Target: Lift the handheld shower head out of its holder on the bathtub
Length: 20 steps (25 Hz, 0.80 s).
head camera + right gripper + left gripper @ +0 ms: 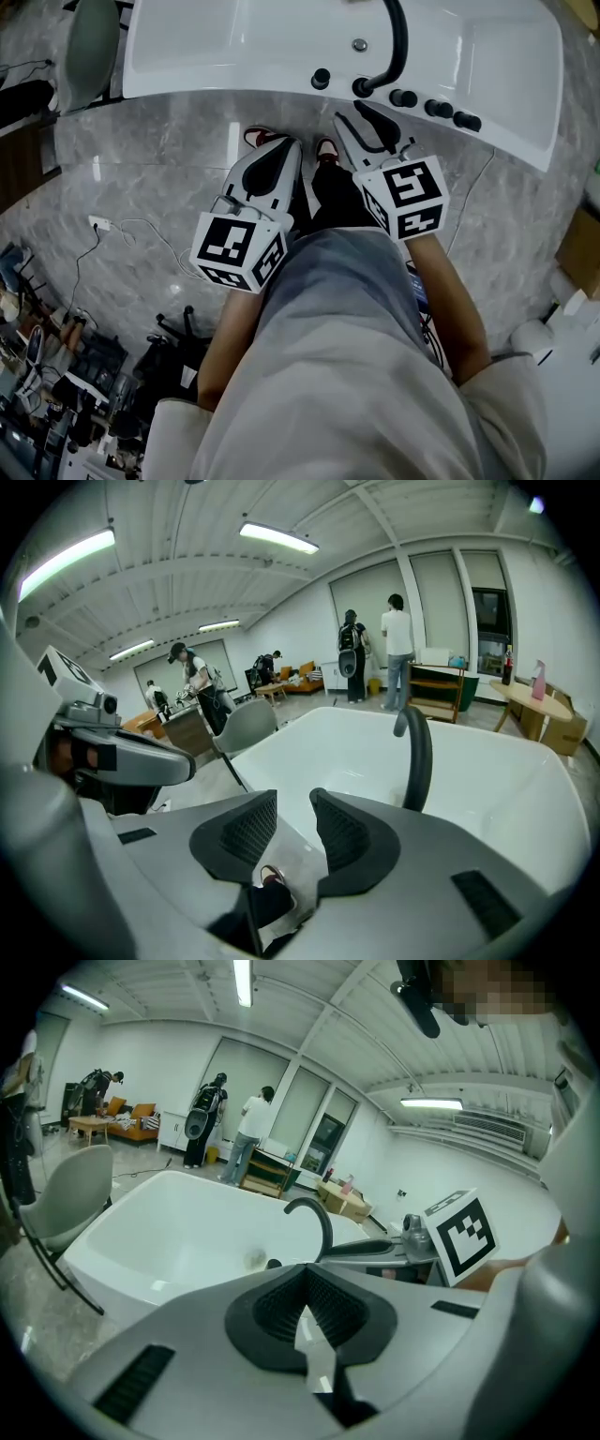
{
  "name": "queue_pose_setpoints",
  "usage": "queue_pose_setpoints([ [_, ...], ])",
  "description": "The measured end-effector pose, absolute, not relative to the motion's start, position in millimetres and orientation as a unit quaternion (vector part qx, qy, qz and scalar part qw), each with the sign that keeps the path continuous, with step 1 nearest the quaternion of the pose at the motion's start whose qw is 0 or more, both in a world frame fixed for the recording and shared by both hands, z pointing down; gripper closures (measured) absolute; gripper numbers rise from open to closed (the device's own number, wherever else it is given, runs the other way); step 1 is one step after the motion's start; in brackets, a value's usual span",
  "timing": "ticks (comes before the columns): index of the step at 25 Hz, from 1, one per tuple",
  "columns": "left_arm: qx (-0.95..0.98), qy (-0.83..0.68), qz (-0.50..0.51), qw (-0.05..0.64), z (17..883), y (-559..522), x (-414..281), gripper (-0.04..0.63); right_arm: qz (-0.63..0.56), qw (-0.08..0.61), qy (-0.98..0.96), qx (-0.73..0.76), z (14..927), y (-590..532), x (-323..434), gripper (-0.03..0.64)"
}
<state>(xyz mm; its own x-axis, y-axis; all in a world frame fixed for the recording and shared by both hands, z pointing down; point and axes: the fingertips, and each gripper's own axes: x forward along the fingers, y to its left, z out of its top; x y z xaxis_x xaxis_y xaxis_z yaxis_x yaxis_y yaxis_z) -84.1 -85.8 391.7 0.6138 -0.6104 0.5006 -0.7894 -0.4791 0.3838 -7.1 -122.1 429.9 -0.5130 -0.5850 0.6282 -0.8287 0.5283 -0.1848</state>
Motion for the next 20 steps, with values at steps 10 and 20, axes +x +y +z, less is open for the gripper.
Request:
queue_pose_setpoints([
  [10,0.844,-0.405,0.161,0.314,409.0,-102.7,-85.0,0.589,0.216,0.277,-0.818,0.455,498.5,-150.5,-18.0,0.465],
  [20,0.833,-0.408,0.177,0.328,435.3,-115.2,-104.0,0.589,0.197,0.293,-0.780,0.516,582.5,-161.8,-22.0,0.423],
])
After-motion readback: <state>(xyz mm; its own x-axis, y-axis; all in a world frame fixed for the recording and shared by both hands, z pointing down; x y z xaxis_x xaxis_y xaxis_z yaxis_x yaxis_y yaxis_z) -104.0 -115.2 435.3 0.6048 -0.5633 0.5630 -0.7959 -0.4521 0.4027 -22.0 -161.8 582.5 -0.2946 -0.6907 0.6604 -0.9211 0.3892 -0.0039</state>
